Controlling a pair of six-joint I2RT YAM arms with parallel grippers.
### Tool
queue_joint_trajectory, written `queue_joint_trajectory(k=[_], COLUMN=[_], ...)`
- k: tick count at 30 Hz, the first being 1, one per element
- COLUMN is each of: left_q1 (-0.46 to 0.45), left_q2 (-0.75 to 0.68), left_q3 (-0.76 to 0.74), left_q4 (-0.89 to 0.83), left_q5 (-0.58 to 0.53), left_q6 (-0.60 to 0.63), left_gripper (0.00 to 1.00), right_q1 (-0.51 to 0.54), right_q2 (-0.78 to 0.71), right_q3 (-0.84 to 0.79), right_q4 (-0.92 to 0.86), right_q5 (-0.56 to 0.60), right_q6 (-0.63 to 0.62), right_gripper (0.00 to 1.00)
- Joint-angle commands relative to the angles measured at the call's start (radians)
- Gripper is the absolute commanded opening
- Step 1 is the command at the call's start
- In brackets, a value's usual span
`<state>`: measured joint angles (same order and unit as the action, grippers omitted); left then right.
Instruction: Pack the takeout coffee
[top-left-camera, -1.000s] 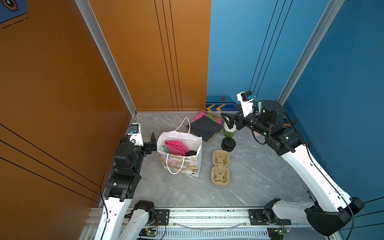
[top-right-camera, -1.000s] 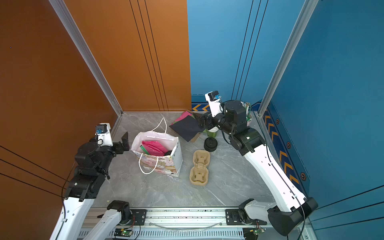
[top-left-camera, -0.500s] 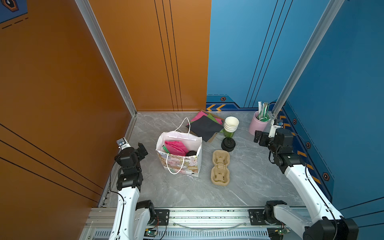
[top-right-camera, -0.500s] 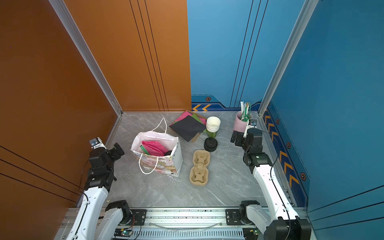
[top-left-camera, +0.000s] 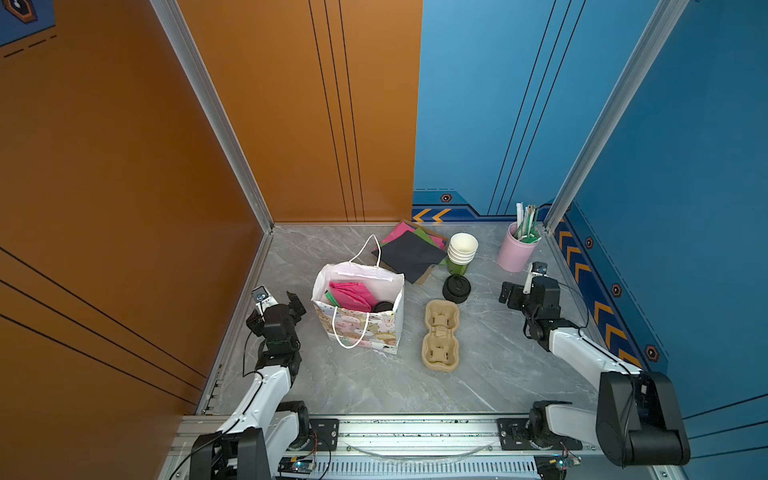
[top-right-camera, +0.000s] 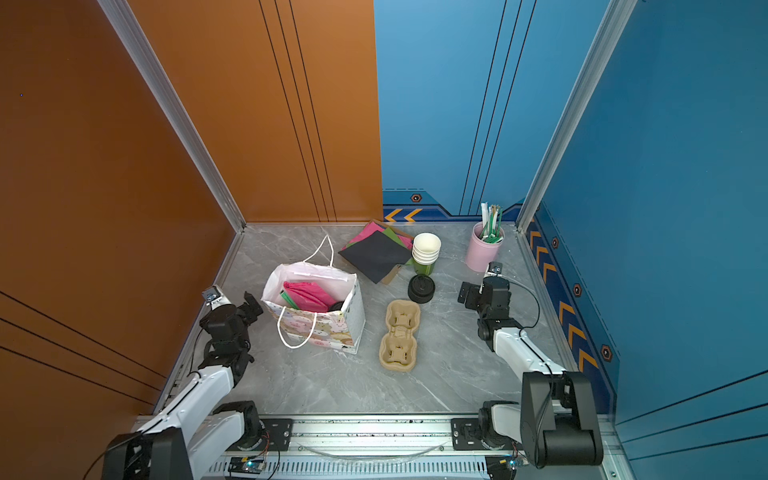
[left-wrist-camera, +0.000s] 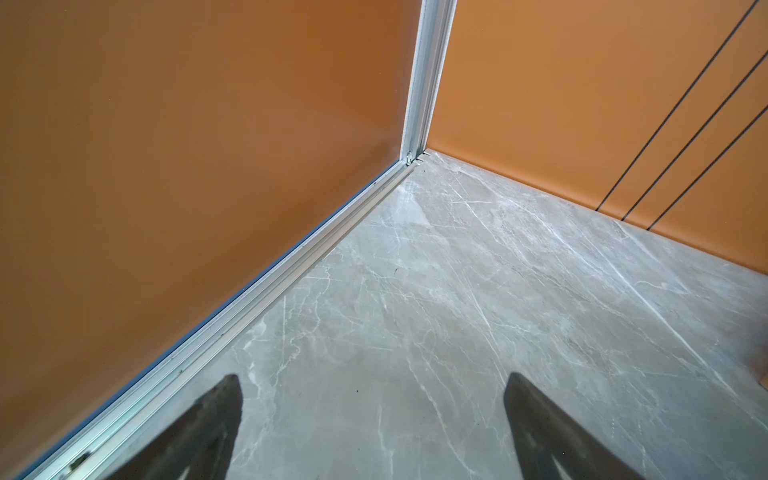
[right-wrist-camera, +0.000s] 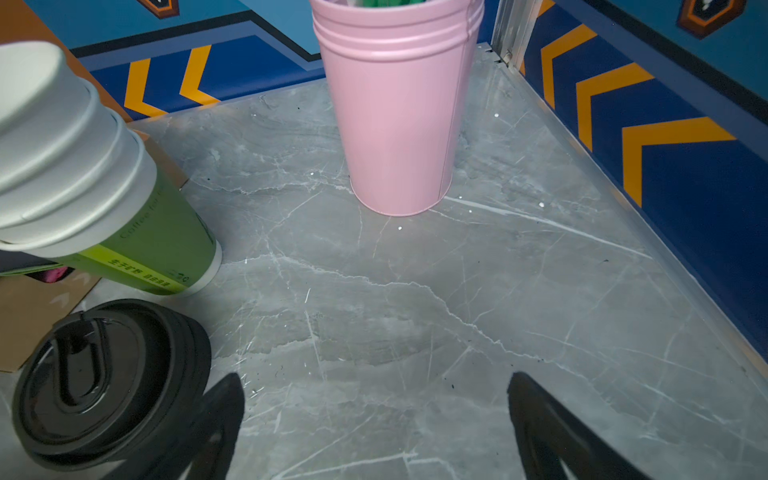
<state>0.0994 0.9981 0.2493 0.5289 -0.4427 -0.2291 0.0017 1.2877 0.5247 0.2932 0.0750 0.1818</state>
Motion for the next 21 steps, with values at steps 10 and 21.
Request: queue_joint_trajectory(k=[10, 21], left_q1=[-0.052, -0.109], left_q2=[0.144, 0.335], left_q3=[-0.035, -0.031], left_q4=[0.279, 0.451], left_q5=[0.018, 0.134], left_q6=[0.15, 0.159], left_gripper=[0.98, 0.98], right_q1=[0.035, 0.009], right_q2=[0.166, 0.258], right_q3=[-0.075, -0.16], right_q4=[0.381, 0.635], right_q5=[-0.055, -0.069], right_q6=[-0.171, -0.139], right_gripper=[1.0, 1.0])
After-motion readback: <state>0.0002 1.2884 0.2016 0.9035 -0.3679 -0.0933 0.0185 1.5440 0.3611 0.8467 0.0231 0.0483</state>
